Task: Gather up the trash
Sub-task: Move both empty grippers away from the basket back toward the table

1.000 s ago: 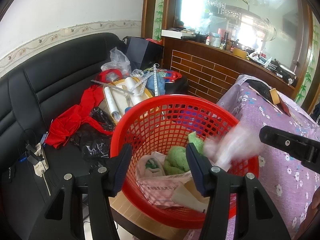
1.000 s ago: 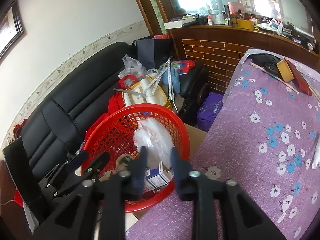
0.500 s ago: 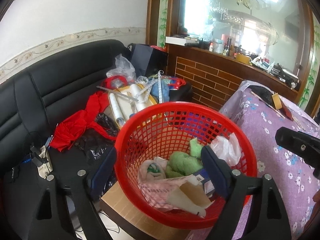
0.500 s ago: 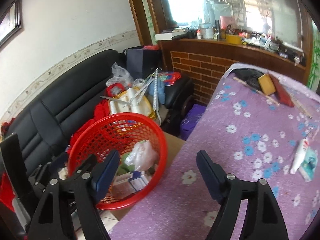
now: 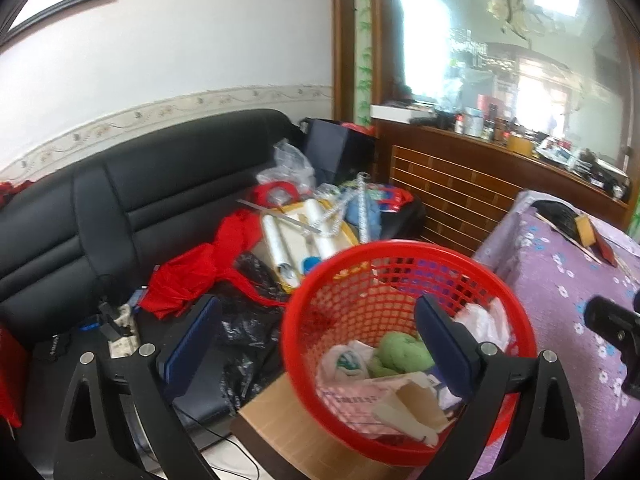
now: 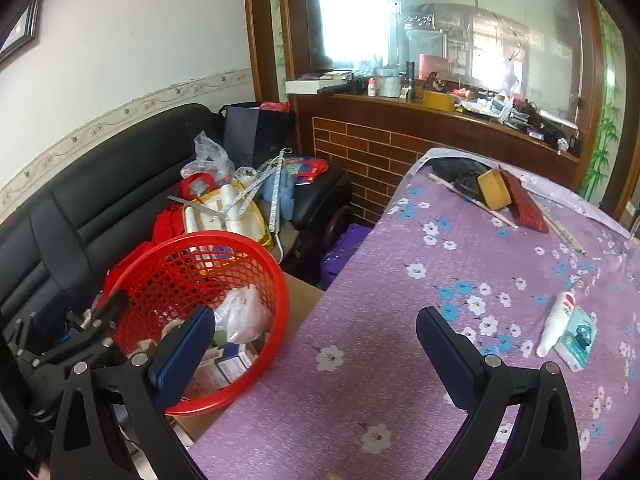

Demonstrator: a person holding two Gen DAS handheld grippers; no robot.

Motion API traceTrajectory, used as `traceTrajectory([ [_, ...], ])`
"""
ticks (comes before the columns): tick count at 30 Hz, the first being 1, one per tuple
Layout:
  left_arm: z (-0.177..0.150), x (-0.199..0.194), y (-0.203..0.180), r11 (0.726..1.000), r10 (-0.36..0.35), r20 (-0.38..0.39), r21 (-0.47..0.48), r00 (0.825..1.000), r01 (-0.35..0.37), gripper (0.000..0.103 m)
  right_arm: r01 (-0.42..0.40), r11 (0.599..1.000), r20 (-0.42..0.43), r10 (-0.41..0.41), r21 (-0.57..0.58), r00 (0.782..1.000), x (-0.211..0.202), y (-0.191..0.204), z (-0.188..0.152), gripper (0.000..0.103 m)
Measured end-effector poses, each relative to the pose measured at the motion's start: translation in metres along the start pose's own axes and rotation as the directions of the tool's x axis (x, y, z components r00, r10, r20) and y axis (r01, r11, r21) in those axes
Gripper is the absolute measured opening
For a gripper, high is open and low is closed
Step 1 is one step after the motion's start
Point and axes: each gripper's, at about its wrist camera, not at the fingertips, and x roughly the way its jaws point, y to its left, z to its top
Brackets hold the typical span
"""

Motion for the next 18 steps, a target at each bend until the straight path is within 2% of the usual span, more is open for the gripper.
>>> traceTrajectory([
  [9, -0.003, -0.019, -0.003, 0.996, 0.076, 0.035, 0.036, 0.996, -0.077, 0.101, 0.024, 1.000, -0.003, -0.024, -0.010, 1.000, -0.007, -0.008, -0.011, 0.103],
  [14, -0.013, -0.037, -0.008, 0.995, 0.063, 0.041, 0.080, 0.997, -0.066, 0.101, 0.042, 0.999, -0.001, -0.042, -0.010, 0.999, -0.023, -0.016, -0.023, 0.103],
  [18, -0.021, -0.057, -0.007, 0.996, 0.022, 0.059, 0.083, 0.998, -0.027, 0.101, 0.050, 0.999, 0.004, -0.050, -0.016, 0.999, -0.040, -0.025, -0.037, 0.103],
])
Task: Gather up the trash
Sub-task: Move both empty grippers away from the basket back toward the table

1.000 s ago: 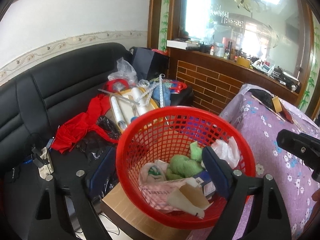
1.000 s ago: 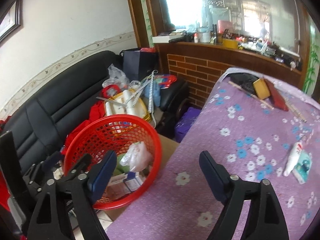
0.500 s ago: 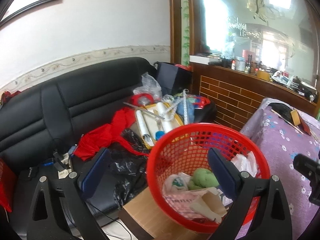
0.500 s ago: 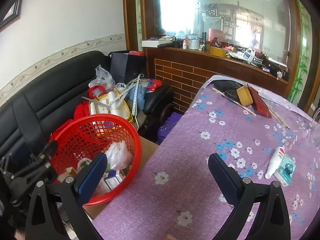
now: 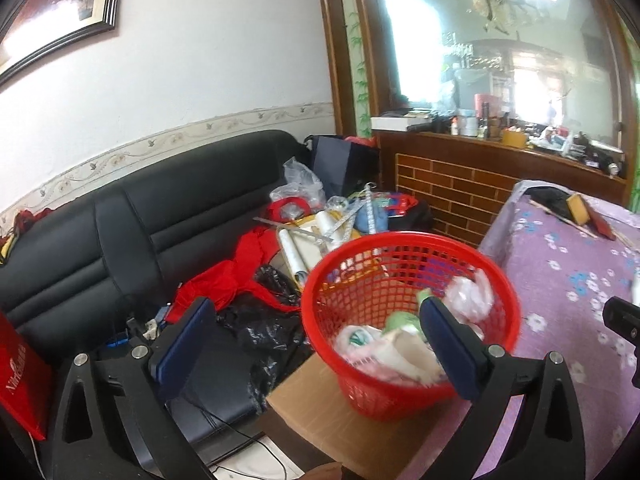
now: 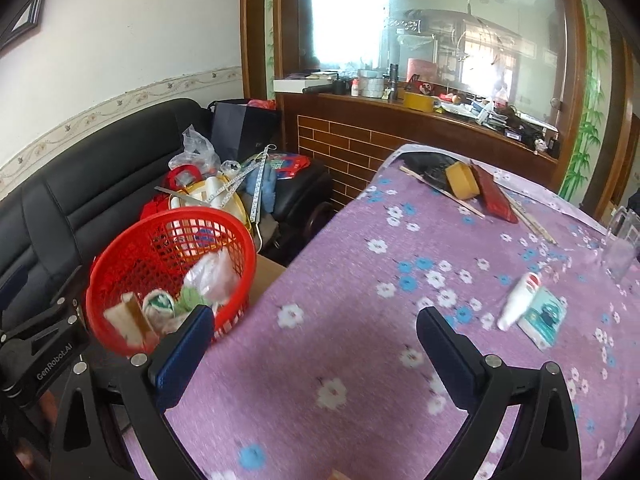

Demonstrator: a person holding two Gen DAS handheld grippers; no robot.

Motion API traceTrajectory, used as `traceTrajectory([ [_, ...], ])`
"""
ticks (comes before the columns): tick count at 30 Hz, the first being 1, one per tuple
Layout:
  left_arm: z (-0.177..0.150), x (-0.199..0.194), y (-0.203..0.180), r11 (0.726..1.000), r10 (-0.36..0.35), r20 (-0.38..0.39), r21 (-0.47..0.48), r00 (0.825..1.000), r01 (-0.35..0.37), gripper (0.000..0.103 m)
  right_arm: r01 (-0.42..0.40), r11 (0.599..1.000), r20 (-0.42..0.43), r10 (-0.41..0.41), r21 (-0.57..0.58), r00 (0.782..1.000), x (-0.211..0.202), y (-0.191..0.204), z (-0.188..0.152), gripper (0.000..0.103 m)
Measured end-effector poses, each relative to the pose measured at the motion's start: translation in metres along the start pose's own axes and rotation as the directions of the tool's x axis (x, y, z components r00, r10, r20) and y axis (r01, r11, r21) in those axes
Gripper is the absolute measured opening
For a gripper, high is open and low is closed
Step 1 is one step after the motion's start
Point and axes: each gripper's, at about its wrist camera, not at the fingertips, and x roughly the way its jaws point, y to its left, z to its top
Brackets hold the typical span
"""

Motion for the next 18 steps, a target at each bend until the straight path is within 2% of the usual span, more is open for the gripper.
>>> traceTrajectory([
  [2, -0.003, -0.010, 0.002, 1.000, -0.011, 0.007, -0.011, 1.000, 0.012, 0.101, 0.008, 1.000, 0.006, -0.008, -0.002, 1.000, -0.010, -0.006, -0.007, 0.103],
  [4, -0.006, -0.021, 0.001, 1.000, 0.020, 0.013, -0.013, 1.000, -0.020, 0.101, 0.017, 1.000, 0.017, -0.017, -0.003, 1.000, -0.022, -0.013, -0.015, 0.103],
  [10, -0.021, -0.055, -0.016, 0.996, 0.060, 0.048, 0.066, 0.997, -0.064, 0.101, 0.078, 0.997, 0.077, -0.076, -0.018, 0.994, -0.070, -0.032, -0.048, 0.103],
  [13, -0.029, -0.071, -0.026, 0.996, -0.002, 0.058, 0.089, 0.998, -0.003, 0.101, 0.115, 0.993, 0.104, -0.114, -0.009, 0.988, -0.092, -0.042, -0.061, 0.103],
  [18, -0.037, -0.092, -0.045, 0.993, -0.067, 0.086, 0.107, 0.994, 0.058, 0.101, 0.149, 0.988, 0.113, -0.153, 0.042, 0.982, -0.121, -0.064, -0.085, 0.103],
])
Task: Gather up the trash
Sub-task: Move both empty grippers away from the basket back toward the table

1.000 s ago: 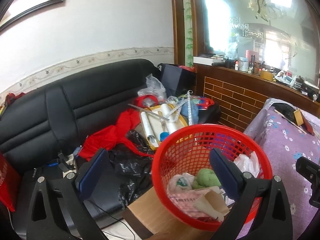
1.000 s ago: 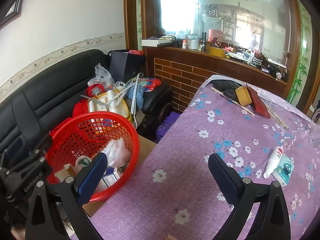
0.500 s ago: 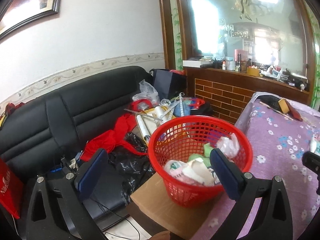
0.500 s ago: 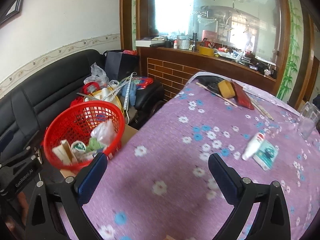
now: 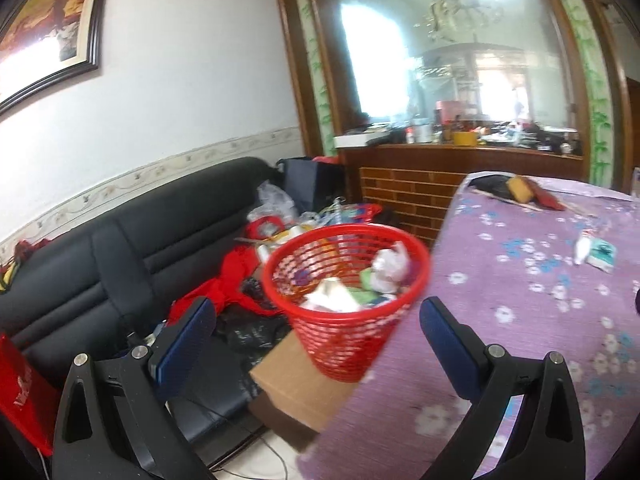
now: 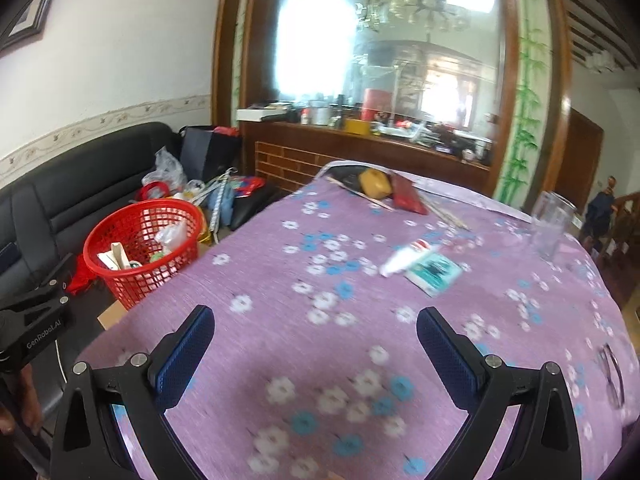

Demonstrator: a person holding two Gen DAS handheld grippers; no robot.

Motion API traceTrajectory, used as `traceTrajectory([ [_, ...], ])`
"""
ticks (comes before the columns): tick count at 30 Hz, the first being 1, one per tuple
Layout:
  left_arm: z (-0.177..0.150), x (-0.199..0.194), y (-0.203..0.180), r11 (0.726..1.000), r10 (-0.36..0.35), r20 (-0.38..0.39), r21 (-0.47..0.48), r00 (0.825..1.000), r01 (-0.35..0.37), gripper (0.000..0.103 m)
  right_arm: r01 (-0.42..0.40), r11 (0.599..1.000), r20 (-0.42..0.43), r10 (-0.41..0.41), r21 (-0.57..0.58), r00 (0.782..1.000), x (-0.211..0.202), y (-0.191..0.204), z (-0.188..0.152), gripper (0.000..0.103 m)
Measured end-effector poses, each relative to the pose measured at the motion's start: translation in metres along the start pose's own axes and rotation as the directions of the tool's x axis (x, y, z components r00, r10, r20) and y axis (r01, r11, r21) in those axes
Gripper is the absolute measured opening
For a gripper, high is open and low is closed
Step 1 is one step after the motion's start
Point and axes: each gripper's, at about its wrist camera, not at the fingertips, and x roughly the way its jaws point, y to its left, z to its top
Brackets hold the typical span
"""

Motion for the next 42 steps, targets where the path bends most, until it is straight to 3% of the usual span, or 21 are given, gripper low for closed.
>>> traceTrajectory([
  [10, -0.010, -0.022, -0.046, 0.992, -0.092, 0.003, 0.085, 0.996, 0.091, 0.101, 0.042, 0.995, -0.016, -0.041, 0.086, 0.999, -0.020, -0.038, -0.025, 0.103],
  [16, -0.014, -0.026, -0.060, 0.987, -0.105, 0.009, 0.121, 0.994, 0.103, 0.101, 0.041, 0.993, -0.019, -0.040, 0.107, 0.999, -0.022, -0.046, -0.028, 0.103],
  [42, -0.019, -0.016, -0.065, 0.986, -0.115, -0.026, 0.120, 0.993, 0.117, 0.101, 0.039, 0.993, -0.058, -0.033, 0.111, 0.998, -0.007, -0.045, -0.031, 0.103],
])
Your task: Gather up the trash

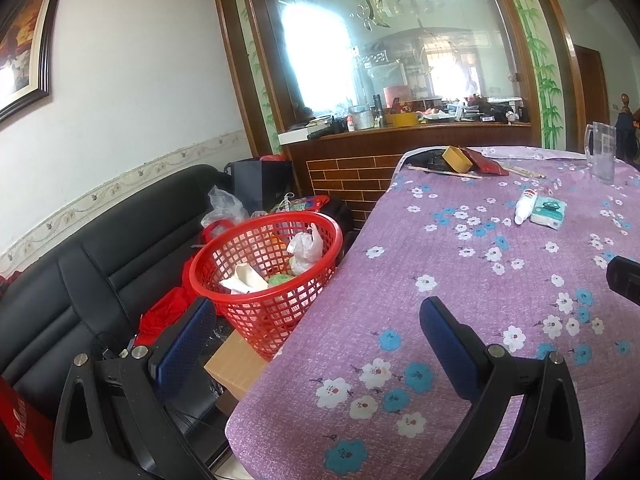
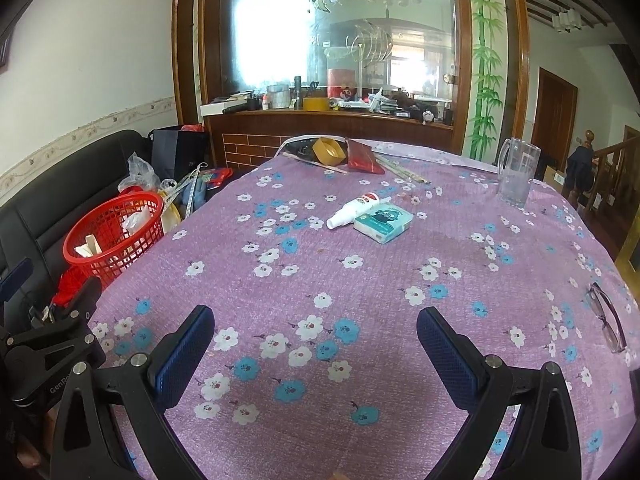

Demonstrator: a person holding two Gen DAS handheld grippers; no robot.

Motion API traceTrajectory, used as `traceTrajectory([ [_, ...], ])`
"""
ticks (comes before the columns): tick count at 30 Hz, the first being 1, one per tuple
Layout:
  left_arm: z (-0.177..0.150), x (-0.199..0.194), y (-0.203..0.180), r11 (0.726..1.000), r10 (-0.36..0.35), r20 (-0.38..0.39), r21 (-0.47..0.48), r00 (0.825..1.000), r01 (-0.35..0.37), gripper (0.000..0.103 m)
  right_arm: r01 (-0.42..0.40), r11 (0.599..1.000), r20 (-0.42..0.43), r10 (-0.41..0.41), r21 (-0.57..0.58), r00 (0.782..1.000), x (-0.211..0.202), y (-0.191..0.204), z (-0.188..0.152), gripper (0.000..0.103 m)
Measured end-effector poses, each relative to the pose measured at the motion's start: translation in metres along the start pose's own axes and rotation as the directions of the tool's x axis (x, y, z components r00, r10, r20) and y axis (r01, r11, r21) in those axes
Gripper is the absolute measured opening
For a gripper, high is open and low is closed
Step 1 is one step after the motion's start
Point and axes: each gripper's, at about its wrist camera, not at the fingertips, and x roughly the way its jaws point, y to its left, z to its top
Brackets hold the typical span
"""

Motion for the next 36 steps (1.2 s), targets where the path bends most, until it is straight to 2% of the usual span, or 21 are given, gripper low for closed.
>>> traceTrajectory([
  [23, -0.003, 0.005, 0.008, 1.000, 0.006, -0.014, -0.020, 1.000, -0.006, 0.101, 0.003, 1.000, -0.004, -0.003, -0.028, 1.000, 0.002, 0.010, -0.001, 0.103],
  [36, -0.004, 0.007, 0.002, 1.000, 0.001, -0.019, -0.001, 1.000, -0.001, 0.101, 0.004, 1.000, -0.009, -0.004, -0.027, 1.000, 0.004, 0.010, -0.002, 0.103],
])
